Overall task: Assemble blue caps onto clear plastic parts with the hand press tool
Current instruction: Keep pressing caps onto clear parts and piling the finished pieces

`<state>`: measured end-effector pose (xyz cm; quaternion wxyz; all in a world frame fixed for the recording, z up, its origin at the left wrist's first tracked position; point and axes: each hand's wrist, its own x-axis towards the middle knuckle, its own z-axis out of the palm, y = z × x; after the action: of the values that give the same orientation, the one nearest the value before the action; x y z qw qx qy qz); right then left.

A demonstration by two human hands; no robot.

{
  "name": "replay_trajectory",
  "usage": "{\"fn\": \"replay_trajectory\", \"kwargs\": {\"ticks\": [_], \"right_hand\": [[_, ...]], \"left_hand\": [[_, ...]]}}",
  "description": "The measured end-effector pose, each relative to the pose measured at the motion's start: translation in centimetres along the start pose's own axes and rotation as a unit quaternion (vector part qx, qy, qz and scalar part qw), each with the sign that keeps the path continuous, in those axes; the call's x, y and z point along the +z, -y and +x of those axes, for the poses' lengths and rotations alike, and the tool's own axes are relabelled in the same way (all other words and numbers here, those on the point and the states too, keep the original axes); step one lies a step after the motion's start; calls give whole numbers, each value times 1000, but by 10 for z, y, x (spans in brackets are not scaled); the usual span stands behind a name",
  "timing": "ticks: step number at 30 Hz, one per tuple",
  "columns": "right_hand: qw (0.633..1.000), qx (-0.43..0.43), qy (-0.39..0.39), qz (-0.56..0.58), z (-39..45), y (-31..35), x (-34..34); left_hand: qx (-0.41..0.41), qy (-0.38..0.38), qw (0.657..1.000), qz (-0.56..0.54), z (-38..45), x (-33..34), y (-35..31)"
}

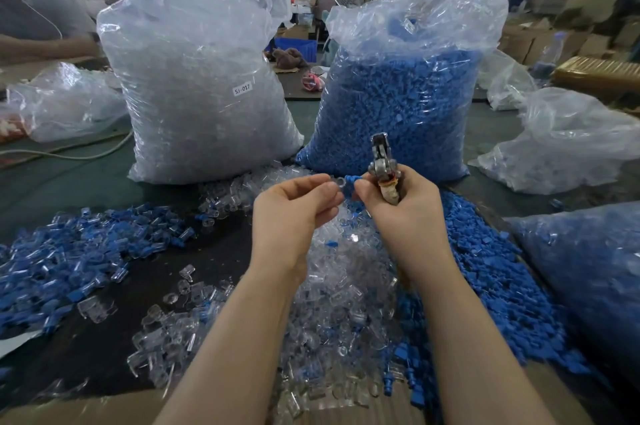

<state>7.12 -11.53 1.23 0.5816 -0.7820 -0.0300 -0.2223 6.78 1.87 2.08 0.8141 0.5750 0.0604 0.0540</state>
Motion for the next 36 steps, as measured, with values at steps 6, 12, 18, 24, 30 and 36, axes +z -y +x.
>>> {"fn": "replay_trajectory", "kwargs": {"ticks": [6,12,18,24,30,36], "right_hand": [[1000,-17,-2,-15,-1,0,1],[999,-24,-19,-28,-2,-2,5],[1000,-11,3,9,-1,0,5],[999,-5,25,25,0,2,3],[998,-7,66,-8,2,3,-3],[993,-6,91,-80,4,0,-12]], "left_hand": [[6,-1,1000,-18,-2,6,1],[67,0,997,45,-5,9,4],[161,-14,974,157,-4,8,8],[203,-23,960,194,-4,8,11],[216,-20,958,187,-3,5,11],[205,-13,965,164,-2,4,9]]}}
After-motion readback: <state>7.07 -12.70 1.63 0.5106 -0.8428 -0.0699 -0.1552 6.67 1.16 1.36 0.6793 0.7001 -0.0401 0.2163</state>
